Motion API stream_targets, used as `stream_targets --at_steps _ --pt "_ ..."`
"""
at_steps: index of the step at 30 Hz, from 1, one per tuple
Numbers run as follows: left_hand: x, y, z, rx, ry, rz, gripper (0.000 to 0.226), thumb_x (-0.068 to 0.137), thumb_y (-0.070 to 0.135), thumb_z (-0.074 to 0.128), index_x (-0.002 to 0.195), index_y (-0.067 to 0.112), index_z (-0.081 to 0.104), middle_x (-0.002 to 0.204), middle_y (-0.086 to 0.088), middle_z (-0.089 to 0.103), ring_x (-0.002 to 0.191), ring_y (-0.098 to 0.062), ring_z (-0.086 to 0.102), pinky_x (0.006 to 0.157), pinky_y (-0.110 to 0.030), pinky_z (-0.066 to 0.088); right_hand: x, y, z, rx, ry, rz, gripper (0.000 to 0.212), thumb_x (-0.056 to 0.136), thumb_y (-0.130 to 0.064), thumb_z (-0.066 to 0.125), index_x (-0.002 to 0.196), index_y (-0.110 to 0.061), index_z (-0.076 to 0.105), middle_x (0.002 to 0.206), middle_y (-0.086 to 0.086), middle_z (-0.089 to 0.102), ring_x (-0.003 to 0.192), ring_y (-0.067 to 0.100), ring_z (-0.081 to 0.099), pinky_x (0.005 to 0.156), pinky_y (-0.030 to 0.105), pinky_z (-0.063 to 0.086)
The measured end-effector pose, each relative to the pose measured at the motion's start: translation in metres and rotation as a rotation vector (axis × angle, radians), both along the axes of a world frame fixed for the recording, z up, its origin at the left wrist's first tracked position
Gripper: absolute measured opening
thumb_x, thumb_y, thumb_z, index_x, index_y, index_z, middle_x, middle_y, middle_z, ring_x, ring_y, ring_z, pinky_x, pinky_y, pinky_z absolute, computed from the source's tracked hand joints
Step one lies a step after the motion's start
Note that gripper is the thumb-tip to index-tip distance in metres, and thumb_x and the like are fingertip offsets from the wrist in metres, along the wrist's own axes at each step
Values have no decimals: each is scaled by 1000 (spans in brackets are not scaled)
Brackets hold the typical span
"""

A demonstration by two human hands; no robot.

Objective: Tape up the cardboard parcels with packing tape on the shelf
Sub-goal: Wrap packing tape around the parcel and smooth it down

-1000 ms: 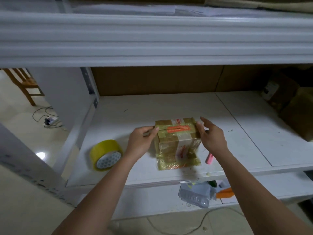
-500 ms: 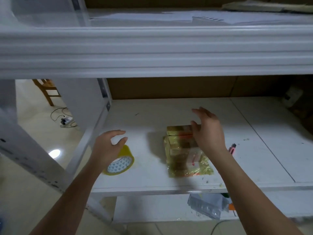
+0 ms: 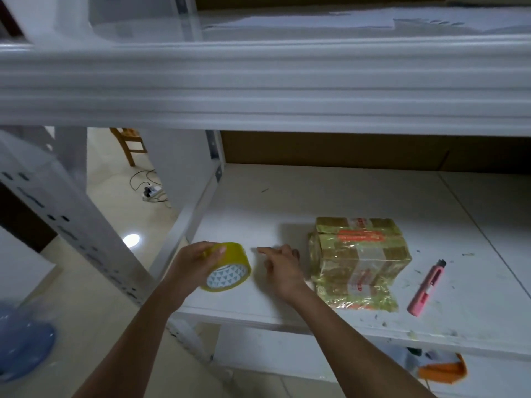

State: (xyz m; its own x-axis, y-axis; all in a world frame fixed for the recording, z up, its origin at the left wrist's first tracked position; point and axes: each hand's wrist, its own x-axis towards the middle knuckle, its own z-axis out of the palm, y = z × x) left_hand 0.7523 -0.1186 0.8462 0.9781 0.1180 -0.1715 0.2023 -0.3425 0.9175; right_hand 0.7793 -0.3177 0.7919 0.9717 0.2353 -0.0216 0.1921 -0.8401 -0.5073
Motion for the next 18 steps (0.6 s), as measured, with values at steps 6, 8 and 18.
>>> stream_targets --at_steps 6,8,18 --pt "-4 9 -4 -93 7 -12 32 79 46 73 99 21 74 93 -8 75 87 -27 73 80 -50 60 6 3 0 124 196 30 37 97 -26 48 124 -48 59 131 5 44 124 28 35 104 37 31" --pt "-3 10 -7 -103 9 -15 27 83 39 67 101 20 73 94 -8 75 87 -26 73 80 -49 60 9 4 3 145 249 8 35 97 -26 48 117 -50 61 134 5 42 126 28 34 105 38 30" --pt "-8 20 -9 -198 17 -61 37 80 39 65 103 11 69 100 -17 71 95 -34 71 83 -52 58 6 18 5 80 258 -23 34 99 -29 43 118 -54 57 120 -6 30 112 18 24 99 36 21"
